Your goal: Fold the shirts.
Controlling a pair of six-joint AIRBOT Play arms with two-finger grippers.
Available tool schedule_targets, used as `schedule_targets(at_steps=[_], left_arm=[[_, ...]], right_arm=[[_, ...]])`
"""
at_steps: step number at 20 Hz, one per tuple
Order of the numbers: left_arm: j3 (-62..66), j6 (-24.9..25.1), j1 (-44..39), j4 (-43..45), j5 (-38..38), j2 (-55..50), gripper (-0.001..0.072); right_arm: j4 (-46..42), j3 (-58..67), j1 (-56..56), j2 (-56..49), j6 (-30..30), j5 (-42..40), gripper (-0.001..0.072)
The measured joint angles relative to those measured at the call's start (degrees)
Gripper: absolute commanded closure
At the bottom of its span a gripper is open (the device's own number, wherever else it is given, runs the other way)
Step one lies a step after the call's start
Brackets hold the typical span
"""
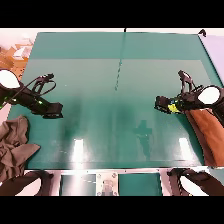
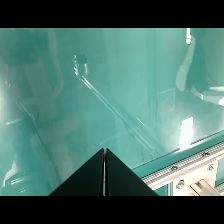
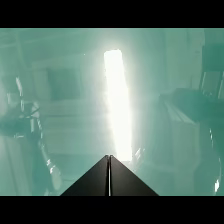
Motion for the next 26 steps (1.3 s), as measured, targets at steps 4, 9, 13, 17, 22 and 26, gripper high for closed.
schedule_targets(at_steps=[4, 9, 13, 17, 22, 26], left_arm=[[0.0, 0.0, 0.0, 0.3, 0.7, 0.0, 0.0688], [-0.2, -3.7, 0.0, 14.5, -1.0, 0.0, 0.0685], [-4.2, -11.4, 0.7, 31.9, 0.3, 0.0, -0.0013], [-14.2, -15.9, 4.2, 38.5, 8.6, 0.0, -0.0013], [-24.8, -16.9, 12.5, 44.5, 16.3, 0.0, 0.018], [-27.5, -16.5, 19.6, 48.0, 18.6, 0.1, 0.0688]], right_arm=[[0.0, 0.0, 0.0, 0.0, 0.0, 0.0, 0.0697], [0.0, 0.0, 0.0, 0.0, 0.0, 0.0, 0.0697], [0.0, 0.0, 0.0, 0.0, 0.0, 0.0, 0.0697], [0.0, 0.0, 0.0, 0.0, 0.0, 0.0, 0.0697], [0.0, 0.0, 0.0, 0.0, 0.0, 0.0, 0.0697], [0.0, 0.0, 0.0, 0.0, 0.0, 0.0, 0.0697]])
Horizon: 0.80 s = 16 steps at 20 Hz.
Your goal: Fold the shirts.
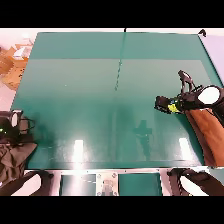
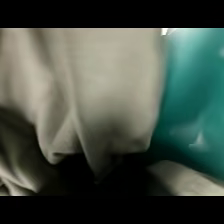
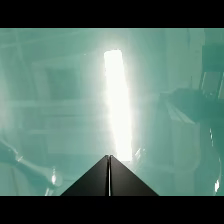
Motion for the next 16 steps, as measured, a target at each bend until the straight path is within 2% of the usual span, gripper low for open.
schedule_targets(at_steps=[4, 7, 9, 12, 16], left_arm=[[1.1, 2.1, 2.7, -0.9, 0.8, 0.0, 0.069], [8.2, 6.1, -0.7, -6.4, -0.2, 0.0, 0.0691], [15.3, 8.2, -7.1, -9.4, -2.1, 0.0, 0.0691], [27.5, 9.6, -21.2, -13.2, -2.5, -0.1, 0.0691], [40.6, 9.5, -39.3, -16.7, 4.0, -0.4, 0.069]], right_arm=[[0.0, 0.0, 0.0, 0.0, 0.0, 0.0, 0.0697], [0.0, 0.0, 0.0, 0.0, 0.0, 0.0, 0.0697], [0.0, 0.0, 0.0, 0.0, 0.0, 0.0, 0.0697], [0.0, 0.0, 0.0, 0.0, 0.0, 0.0, 0.0697], [0.0, 0.0, 0.0, 0.0, 0.0, 0.0, 0.0697]])
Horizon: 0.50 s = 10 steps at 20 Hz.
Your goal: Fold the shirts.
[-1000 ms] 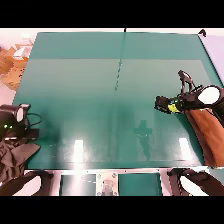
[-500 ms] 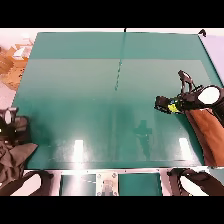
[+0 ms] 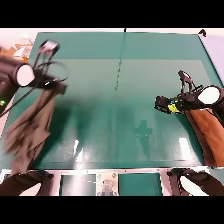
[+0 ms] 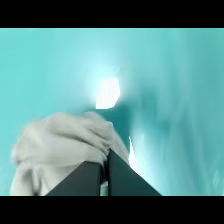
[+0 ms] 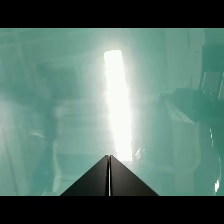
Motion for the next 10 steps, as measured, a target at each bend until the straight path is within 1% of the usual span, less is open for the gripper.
schedule_targets(at_steps=[2, 5, 7, 8, 9, 10], left_arm=[[4.0, 0.3, -6.8, -2.6, 5.9, -1.0, 0.069], [6.6, 3.2, -13.9, -8.7, 14.6, -4.5, 0.0689], [7.3, 4.4, -16.3, -13.6, 17.3, -8.0, 0.0687], [7.6, 4.8, -17.0, -15.6, 17.9, -9.8, 0.0671], [7.8, 5.1, -17.6, -17.3, 18.6, -11.3, 0.0341], [7.9, 5.3, -17.9, -18.4, 18.5, -12.3, 0.0102]], right_arm=[[0.0, 0.0, 0.0, 0.0, 0.0, 0.0, 0.0697], [0.0, 0.0, 0.0, 0.0, 0.0, 0.0, 0.0697], [0.0, 0.0, 0.0, 0.0, 0.0, 0.0, 0.0697], [0.0, 0.0, 0.0, 0.0, 0.0, 0.0, 0.0697], [0.0, 0.0, 0.0, 0.0, 0.0, 0.0, 0.0698], [0.0, 0.0, 0.0, 0.0, 0.0, 0.0, 0.0698]])
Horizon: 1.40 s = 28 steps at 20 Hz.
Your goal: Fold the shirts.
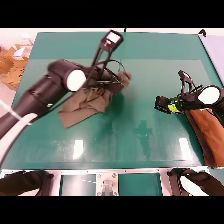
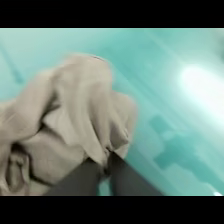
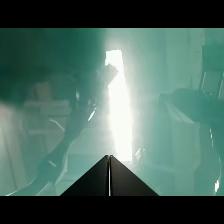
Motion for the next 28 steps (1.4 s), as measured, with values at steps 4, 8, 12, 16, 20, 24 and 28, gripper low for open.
schedule_targets(at_steps=[4, 8, 12, 16, 20, 24, 28], left_arm=[[1.4, -0.3, 1.2, 0.5, -3.1, -0.6, 0.0107], [2.8, -5.1, 11.6, 5.2, -15.5, 0.9, 0.0106], [-3.3, -8.6, 25.6, 4.7, -27.3, 1.3, 0.0104], [-14.5, -10.3, 33.1, 3.8, -31.7, 1.4, 0.0104], [-25.0, -11.3, 35.5, 1.6, -30.2, 1.4, 0.0104], [-31.0, -11.6, 36.1, -2.2, -21.0, 1.0, 0.0105], [-32.4, -11.6, 36.4, -6.2, -14.9, -1.1, 0.011]], right_arm=[[0.0, 0.0, 0.0, 0.0, 0.0, 0.7, 0.0696], [0.0, -0.3, 0.0, 0.0, 0.0, 0.8, 0.069], [0.1, -2.1, -0.1, -0.2, -0.5, -1.1, 0.0477], [0.5, -0.8, -4.9, -4.0, -3.9, -4.4, 0.0253], [5.3, 5.4, -11.5, -13.6, -11.6, -4.5, 0.0222], [10.7, 12.1, -14.1, -25.0, -17.1, -2.3, 0.0224], [18.0, 17.3, -14.7, -34.8, -22.0, 0.1, 0.0257]])
